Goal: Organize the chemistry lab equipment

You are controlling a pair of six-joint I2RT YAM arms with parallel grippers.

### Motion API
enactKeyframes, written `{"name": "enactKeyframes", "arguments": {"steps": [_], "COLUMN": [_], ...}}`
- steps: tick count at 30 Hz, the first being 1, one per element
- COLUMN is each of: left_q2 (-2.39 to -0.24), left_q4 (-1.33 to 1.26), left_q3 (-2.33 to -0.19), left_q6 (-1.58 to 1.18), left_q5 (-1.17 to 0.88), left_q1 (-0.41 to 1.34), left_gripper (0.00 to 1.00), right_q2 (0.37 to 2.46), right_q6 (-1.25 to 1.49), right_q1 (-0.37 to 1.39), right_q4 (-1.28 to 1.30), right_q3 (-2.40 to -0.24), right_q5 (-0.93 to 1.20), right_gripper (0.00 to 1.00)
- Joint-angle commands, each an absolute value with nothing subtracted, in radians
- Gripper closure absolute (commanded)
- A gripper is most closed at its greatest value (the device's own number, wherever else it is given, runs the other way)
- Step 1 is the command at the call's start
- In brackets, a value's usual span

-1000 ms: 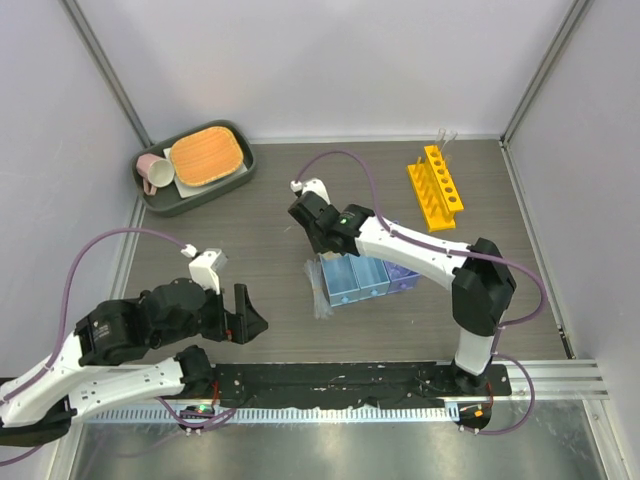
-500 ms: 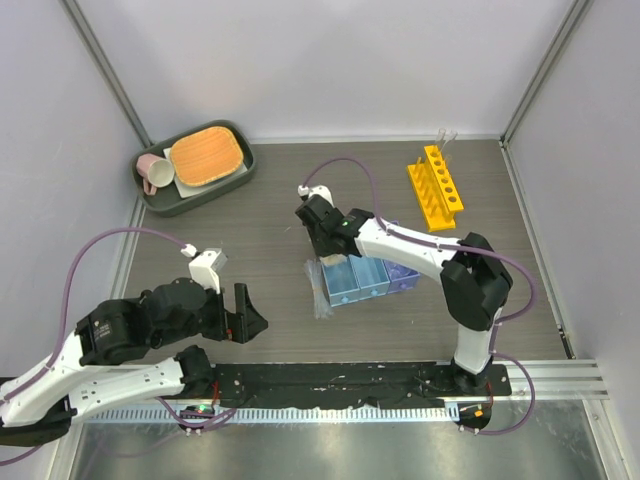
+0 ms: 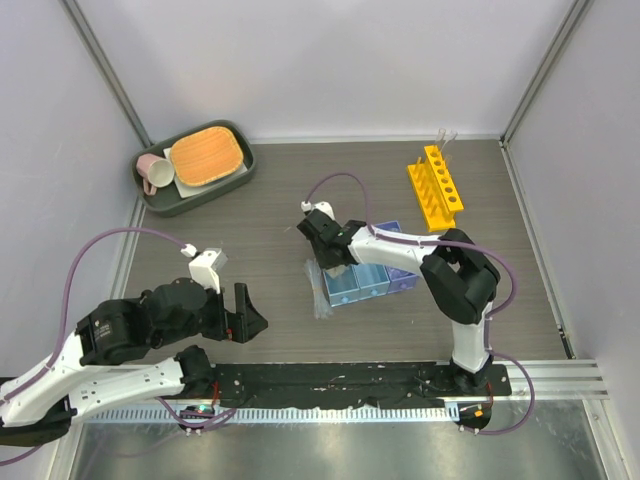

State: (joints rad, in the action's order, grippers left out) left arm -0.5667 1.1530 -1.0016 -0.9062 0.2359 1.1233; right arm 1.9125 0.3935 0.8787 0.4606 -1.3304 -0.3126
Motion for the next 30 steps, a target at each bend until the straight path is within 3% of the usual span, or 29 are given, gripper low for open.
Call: {"name": "enactKeyframes", "arguments": {"steps": [1, 3, 7, 13, 30], "left_q2": [-0.577, -0.578, -0.577, -0.574, -0.560], "left_q4": [1.124, 1.121, 1.121, 1.118, 1.115], "left_q3": [-1.000, -0.999, -0.997, -0.997, -1.006], "left_q6": [-0.900, -0.900, -0.902, -0.900, -0.896], "left_q5": [0.252, 0.250, 0.249, 0.245, 0.247], "left_q1": [1.118, 1.118, 1.118, 1.118, 1.118], "left_gripper": [0.00, 0.00, 0.00, 0.00, 0.00], "right_q2": [1.916, 1.919, 1.904, 1.859, 1.779], "right_q6": [0.408, 0.399, 0.394, 0.385, 0.334], "right_q1": [0.879, 0.879, 0.880, 0.882, 1.031], "right_q4": [0.413, 0.411, 0.419, 0.485, 0.732], "right_q3": [-1.307, -1.305, -1.305, -1.368, -1.733], "right_q5": [-0.336, -0.345, -0.364, -0.370, -0.465], "right_gripper": [0.92, 0.88, 0.69, 0.54, 0.48]}}
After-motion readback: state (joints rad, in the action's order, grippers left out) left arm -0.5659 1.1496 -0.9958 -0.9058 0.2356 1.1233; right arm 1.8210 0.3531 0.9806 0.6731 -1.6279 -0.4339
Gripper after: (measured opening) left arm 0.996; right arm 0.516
